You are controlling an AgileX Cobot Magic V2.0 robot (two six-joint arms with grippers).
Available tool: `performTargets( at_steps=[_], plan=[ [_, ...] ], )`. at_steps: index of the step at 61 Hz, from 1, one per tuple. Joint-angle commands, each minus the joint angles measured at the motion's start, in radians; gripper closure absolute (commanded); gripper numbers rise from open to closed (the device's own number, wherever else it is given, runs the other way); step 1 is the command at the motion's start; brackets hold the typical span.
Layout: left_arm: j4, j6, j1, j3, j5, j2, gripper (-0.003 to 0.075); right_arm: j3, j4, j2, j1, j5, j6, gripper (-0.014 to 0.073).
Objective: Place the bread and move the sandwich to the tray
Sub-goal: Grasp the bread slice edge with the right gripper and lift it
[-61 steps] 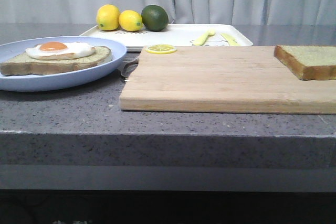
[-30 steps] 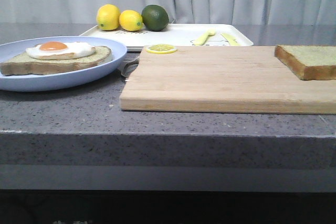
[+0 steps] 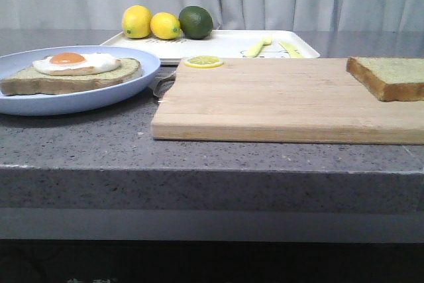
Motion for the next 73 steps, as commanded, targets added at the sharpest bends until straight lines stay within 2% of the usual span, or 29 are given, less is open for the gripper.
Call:
performTargets(
  at_steps=[1, 6, 22, 30, 37, 43, 58, 73],
  plan=[
    [0.001, -0.008, -0.007, -0.028, -0.076, 0.01, 0.0208, -0.028, 0.067, -0.037, 0.001, 0.074, -0.016, 0.0004],
    [0.001, -0.008, -0.007, -0.028, -0.076, 0.01, 0.0208, -0.028, 0.067, -0.037, 0.001, 0.073, -0.016, 0.0027],
    [0.001, -0.008, -0.007, -0.028, -0.078, 0.01, 0.0208, -0.028, 0.074, -0.037, 0.001, 0.075, -0.016, 0.0374],
    [0.001, -0.008, -0.007, -0.028, -0.089, 0.01, 0.0208, -0.028, 0.118, -0.041, 0.001, 0.124, -0.016, 0.049],
    [0.001, -0.008, -0.007, -0.028, -0.098, 0.01, 0.0208, -0.028, 0.151, -0.057, 0.001, 0.158, -0.016, 0.0554],
    [0.001, -0.008, -0.007, -0.028, -0.098, 0.01, 0.0208, -0.028, 0.153, -0.094, 0.001, 0.158, -0.016, 0.0583],
    [0.001, -0.008, -0.007, -0.028, -0.098, 0.01, 0.0208, -0.028, 0.221, -0.208, 0.002, 0.157, -0.015, 0.0582],
    [0.001, -0.008, -0.007, -0.028, -0.098, 0.01, 0.0208, -0.028, 0.31, -0.261, 0.097, 0.157, 0.005, 0.0582]
  ],
)
